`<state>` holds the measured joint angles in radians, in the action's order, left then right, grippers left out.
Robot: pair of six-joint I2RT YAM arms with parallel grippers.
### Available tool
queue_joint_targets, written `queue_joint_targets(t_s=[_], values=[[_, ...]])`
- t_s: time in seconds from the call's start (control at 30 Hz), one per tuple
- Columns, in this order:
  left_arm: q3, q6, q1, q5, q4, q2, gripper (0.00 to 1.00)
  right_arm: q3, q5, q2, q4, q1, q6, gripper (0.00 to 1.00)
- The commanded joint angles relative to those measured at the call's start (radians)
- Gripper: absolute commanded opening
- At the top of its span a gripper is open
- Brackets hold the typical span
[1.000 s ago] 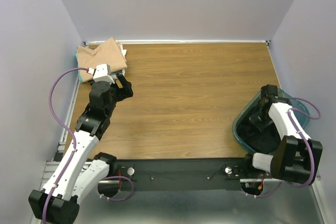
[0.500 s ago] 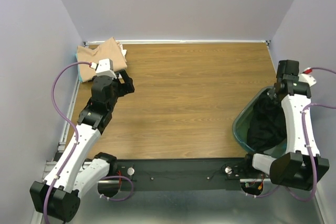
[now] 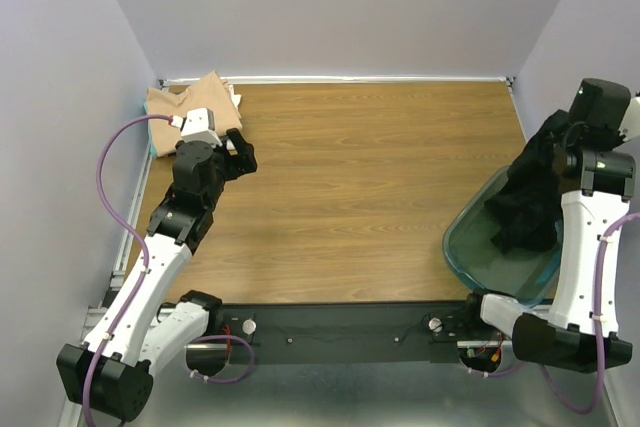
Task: Fold and stack the t-shirts
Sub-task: Move the tshirt to the center of the board
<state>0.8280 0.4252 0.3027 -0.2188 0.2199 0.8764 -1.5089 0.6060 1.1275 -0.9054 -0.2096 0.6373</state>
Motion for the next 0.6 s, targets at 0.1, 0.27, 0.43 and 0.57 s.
queue_joint_targets(t_s=[0.1,0.27,0.43,0.57], values=[[0.022,0.018,0.004,0.016,0.006,-0.019,0.89,-0.206,-0.193,0.052,0.171,-0.004,-0.027,0.0],[0.008,0.033,0.004,0.007,0.018,-0.051,0.89,-0.327,-0.348,0.127,0.256,-0.004,-0.053,0.0],[-0.015,0.05,0.004,0.012,0.036,-0.066,0.89,-0.436,-0.46,0.195,0.293,-0.004,-0.068,0.01],[-0.015,0.052,0.004,0.024,0.047,-0.062,0.89,-0.517,-0.547,0.248,0.316,-0.002,-0.056,0.0]])
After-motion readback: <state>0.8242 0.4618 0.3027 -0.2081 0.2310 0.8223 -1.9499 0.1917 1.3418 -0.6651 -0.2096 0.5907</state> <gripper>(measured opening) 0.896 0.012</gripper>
